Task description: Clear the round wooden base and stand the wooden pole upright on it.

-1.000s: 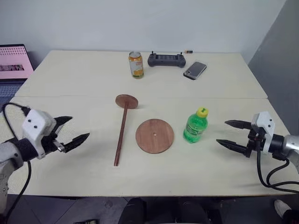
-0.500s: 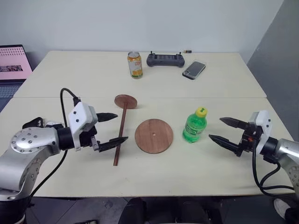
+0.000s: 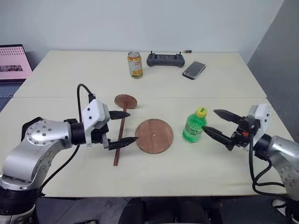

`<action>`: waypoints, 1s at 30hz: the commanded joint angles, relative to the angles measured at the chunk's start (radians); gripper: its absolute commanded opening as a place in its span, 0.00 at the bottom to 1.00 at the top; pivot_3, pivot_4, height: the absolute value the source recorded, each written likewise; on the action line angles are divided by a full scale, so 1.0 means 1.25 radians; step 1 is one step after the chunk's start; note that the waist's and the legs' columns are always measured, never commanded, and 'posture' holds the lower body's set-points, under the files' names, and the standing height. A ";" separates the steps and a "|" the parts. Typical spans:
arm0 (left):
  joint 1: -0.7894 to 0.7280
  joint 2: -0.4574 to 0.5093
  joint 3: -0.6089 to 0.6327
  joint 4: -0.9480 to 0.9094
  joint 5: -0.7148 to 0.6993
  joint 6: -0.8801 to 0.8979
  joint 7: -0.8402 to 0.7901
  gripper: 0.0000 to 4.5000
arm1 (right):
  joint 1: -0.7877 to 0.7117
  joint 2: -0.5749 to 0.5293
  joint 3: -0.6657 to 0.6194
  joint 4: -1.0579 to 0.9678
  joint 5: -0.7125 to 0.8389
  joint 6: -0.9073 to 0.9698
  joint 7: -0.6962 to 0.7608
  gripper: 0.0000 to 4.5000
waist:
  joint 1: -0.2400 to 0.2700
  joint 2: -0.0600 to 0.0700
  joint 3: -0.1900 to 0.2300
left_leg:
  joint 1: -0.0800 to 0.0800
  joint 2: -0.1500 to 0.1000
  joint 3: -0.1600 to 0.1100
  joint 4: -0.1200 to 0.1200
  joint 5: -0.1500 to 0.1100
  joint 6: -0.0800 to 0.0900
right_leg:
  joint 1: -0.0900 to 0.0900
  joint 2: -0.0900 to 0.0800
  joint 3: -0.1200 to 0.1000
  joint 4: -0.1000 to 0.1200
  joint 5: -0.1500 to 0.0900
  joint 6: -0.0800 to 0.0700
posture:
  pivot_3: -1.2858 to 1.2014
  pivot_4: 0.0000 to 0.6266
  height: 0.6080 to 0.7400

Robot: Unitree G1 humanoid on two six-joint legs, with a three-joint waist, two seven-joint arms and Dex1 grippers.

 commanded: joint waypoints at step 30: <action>-0.062 -0.046 -0.031 0.024 -0.005 -0.035 -0.007 1.00 | -0.107 0.056 0.093 0.063 -0.116 -0.092 -0.013 0.32 | 0.000 0.000 0.000 | 0.000 0.000 0.000 0.000 0.000 0.000 | -0.001 0.000 0.000 0.000 0.000 0.000 | 0.52 0.24 1.00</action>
